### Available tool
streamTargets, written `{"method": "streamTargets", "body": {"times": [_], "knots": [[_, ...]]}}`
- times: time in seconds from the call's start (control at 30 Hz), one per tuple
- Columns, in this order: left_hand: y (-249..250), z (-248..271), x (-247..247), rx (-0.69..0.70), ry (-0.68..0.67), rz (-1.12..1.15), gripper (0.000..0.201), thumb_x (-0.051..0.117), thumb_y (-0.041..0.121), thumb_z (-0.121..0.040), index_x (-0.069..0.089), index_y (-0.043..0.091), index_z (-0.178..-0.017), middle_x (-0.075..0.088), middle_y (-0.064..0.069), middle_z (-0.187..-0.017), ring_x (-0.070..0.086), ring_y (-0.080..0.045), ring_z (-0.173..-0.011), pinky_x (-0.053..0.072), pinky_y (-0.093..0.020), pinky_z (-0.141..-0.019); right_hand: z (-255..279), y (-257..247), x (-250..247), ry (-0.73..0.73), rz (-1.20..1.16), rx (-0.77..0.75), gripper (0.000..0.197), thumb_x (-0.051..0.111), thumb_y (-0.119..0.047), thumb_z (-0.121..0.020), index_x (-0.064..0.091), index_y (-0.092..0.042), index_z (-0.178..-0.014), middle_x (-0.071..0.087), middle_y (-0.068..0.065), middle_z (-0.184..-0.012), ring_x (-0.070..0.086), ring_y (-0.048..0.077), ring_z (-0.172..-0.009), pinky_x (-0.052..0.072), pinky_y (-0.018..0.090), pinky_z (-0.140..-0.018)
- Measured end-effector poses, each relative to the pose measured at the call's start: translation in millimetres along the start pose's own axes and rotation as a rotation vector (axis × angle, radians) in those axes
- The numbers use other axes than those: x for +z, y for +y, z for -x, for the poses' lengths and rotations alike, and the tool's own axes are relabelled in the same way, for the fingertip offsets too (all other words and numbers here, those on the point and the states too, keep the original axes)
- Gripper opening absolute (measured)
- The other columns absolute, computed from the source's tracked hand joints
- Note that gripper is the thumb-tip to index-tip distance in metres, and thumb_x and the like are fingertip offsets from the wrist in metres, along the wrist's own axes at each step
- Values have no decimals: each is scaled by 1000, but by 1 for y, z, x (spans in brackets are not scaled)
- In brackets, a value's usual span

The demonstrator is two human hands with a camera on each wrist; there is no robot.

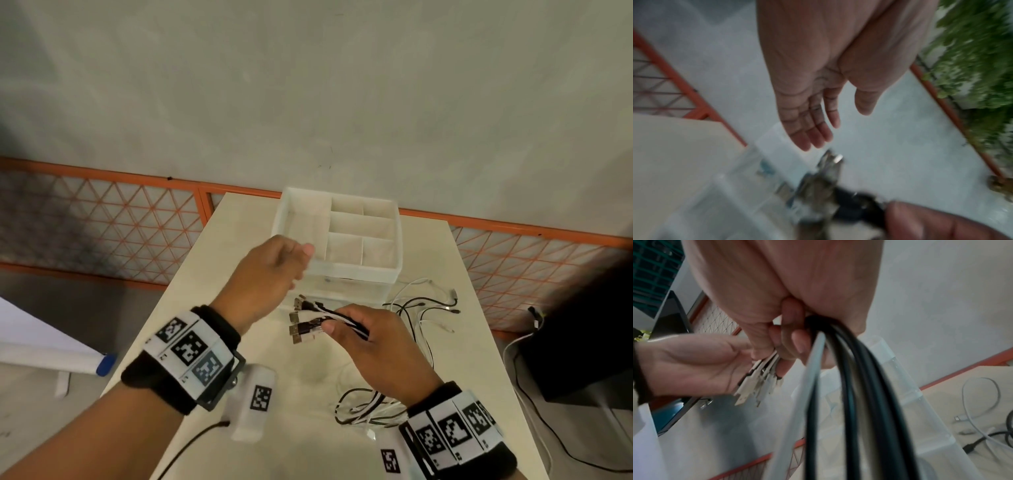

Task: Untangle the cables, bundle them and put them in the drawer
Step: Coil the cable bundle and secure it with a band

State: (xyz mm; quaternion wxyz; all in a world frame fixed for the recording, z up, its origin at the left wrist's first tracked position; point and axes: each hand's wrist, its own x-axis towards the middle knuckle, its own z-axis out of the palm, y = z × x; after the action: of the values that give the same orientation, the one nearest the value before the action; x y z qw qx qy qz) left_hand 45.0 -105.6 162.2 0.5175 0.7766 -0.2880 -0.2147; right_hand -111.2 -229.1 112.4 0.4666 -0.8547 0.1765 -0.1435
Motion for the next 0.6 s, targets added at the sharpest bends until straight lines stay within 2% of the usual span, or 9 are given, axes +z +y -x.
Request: {"method": "streamTargets", "body": {"times": [0.07,0.17,0.23,0.27,0.33,0.4,0.47,0.53,0.6], "knots": [[20,2,4,108,-173,-24,33,49,47,-96,66,21,-105,74,3,-96,71,-15,-89,56,-41,-91,-2,-6,-1,-43,67,-46,15,66,-34,-95,76,-23,-98,63,-9,-64,53,3,-57,39,15,-57],[34,8,26,151,-431,-321,55,28,62,-97,68,24,-103,72,5,-91,70,-7,-81,55,-33,-84,-6,-17,0,-60,83,-131,6,70,-18,-93,76,-19,-93,67,-21,-70,62,-4,-65,41,9,-60],[31,9,38,113,-432,-400,71,17,65,-97,71,19,-99,69,5,-75,64,1,-62,48,-21,-63,-7,-21,0,-14,110,-177,16,72,-6,-87,71,-21,-80,62,-25,-61,62,-3,-60,41,8,-57],[29,10,42,90,-406,-384,74,15,66,-97,72,18,-96,67,7,-68,61,0,-55,42,-19,-56,-9,-19,0,14,118,-184,14,73,-3,-84,71,-16,-82,65,-22,-62,65,-2,-62,43,8,-59],[25,12,47,75,-346,-325,73,13,69,-95,70,23,-83,65,10,-59,58,-1,-52,41,-18,-56,-9,-21,-1,69,92,-189,16,76,-1,-80,71,-10,-92,71,-15,-70,69,-1,-70,47,9,-64],[21,11,50,83,-318,-278,70,14,71,-93,65,29,-69,68,9,-67,63,-4,-63,45,-22,-67,-7,-22,-2,106,45,-189,25,78,-5,-79,71,-10,-102,72,-13,-78,70,-1,-77,49,10,-67],[19,9,48,71,-304,-265,74,14,72,-92,67,28,-66,70,7,-70,65,-6,-70,47,-24,-72,-4,-25,-8,88,-38,-150,25,80,-14,-82,70,-16,-105,74,-10,-76,70,3,-70,53,18,-63],[17,6,41,27,-277,-255,78,16,72,-93,64,19,-63,61,8,-54,57,-4,-51,42,-24,-60,0,-26,-17,61,-156,-77,18,78,-19,-86,71,-21,-101,69,-11,-63,60,5,-53,48,22,-54],[16,5,31,-35,-299,-205,81,16,72,-93,60,12,-62,47,5,-45,42,-11,-40,38,-24,-51,4,-23,-24,71,-234,-64,12,76,-18,-88,74,-25,-99,75,-8,-73,66,19,-62,55,34,-61]]}}
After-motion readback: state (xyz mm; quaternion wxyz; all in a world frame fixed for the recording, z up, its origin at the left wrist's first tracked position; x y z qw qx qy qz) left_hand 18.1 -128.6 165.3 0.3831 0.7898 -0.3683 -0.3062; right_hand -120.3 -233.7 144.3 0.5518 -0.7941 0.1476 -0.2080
